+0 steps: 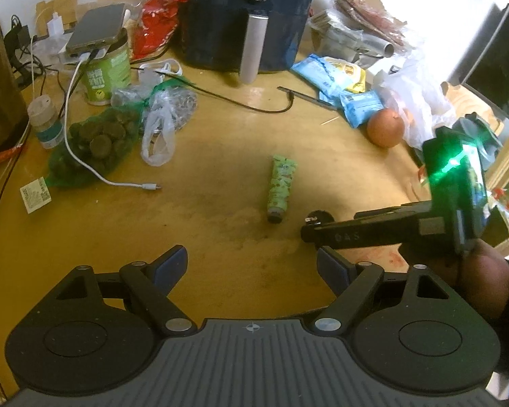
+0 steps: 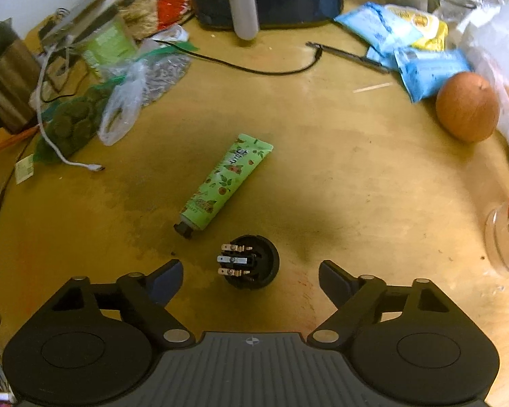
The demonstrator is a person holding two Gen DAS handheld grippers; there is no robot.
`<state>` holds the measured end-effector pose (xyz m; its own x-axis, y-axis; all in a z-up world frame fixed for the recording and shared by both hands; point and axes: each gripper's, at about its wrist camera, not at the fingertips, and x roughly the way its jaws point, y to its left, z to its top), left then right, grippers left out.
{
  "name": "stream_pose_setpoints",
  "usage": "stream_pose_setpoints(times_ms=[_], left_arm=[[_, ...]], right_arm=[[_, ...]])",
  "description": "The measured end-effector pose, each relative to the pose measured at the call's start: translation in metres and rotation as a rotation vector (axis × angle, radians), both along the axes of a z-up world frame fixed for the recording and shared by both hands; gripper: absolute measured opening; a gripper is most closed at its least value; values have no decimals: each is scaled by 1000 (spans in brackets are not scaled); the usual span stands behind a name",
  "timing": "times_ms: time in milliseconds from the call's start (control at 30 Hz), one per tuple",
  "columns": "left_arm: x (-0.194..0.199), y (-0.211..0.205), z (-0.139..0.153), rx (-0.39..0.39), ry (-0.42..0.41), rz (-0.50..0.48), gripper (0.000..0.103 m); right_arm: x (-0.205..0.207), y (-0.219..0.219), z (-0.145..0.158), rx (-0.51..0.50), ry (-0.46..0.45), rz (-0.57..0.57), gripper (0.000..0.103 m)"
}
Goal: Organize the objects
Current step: 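Withdraw both grippers from the box toward the black plug and green tube, then grasp the black round plug with the right gripper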
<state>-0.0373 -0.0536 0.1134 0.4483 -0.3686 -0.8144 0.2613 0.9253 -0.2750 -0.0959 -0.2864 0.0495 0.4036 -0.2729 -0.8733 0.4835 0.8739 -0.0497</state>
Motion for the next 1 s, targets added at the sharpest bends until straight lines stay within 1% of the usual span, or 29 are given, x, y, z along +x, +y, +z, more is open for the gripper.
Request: stream_pose_setpoints(times_ms=[100,167,300,367,400,533,700,867,1000], left_arm=[[0,3,-1,0,6,8,84],[0,5,-1,2,7,13,84],[1,8,-4,2,15,21,84],[2,9,-4,1,19,24,84],[2,10,-4,-1,20,24,84],[5,8,-5,-9,22,16,83],[7,5,-4,-11,10,-4,83],[10,4,-3,-5,0,-17,83],[12,4,-3,0,-4,-26,83]], right_arm=[[7,-2,-8,4,18,-38,80],[10,-4,-12,13,21,-62,77],[14,-3,-17,19,20,-83,67],[16,-2,-16,-13,25,-85,56],[17,-1,-16,-23,26,-85,47],[15,-4,-15,-4,16,-74,46],[9,2,-2,-42,-11,-21,46],[1,13,21,-118,-59,52,46],[-6,27,37,-233,-83,134,46]])
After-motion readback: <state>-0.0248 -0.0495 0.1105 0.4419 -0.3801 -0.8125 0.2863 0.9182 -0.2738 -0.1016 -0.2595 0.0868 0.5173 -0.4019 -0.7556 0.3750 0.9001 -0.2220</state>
